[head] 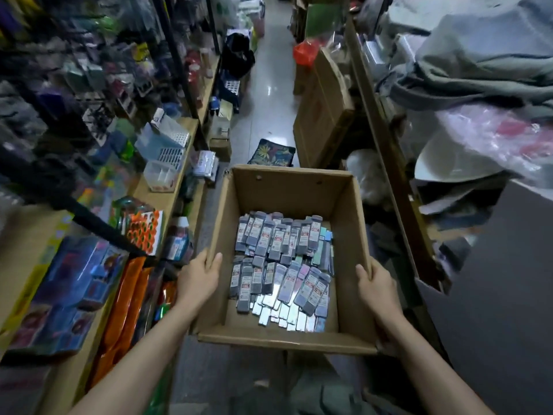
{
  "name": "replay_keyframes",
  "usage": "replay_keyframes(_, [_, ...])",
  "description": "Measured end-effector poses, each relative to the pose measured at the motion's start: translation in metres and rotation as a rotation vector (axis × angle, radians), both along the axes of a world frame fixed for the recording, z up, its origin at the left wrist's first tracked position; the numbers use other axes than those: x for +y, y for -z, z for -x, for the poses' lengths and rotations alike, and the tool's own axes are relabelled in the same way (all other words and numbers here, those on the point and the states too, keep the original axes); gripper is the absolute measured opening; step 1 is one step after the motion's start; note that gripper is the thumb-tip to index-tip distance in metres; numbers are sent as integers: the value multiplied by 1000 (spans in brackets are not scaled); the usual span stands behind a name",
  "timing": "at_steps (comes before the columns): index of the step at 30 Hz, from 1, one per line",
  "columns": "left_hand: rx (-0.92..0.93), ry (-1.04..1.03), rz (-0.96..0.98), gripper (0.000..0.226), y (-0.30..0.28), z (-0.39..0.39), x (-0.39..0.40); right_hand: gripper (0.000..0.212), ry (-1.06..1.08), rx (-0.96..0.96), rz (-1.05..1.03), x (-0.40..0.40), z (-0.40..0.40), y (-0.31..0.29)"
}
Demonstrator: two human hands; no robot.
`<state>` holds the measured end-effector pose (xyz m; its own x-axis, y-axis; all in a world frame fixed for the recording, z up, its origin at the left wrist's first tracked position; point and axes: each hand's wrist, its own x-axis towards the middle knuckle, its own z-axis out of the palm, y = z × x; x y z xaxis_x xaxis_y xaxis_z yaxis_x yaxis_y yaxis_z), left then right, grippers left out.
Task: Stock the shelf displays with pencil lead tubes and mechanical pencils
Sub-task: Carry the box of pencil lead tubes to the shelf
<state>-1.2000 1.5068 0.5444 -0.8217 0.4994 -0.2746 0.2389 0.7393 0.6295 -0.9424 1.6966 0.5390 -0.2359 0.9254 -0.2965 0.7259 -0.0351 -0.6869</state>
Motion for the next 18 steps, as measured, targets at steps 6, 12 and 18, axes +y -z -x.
replay_keyframes(6, [-24,-87,11,40,-4,67,111,29,-58,20,10,126,82,1])
replay_keyframes(12, [-38,-144,-11,42,-6,142,191,26,-142,31,11,225,167,-6])
replay_keyframes(18, [-67,-211,-1,39,16,234,273,25,-208,8,15,320,267,11])
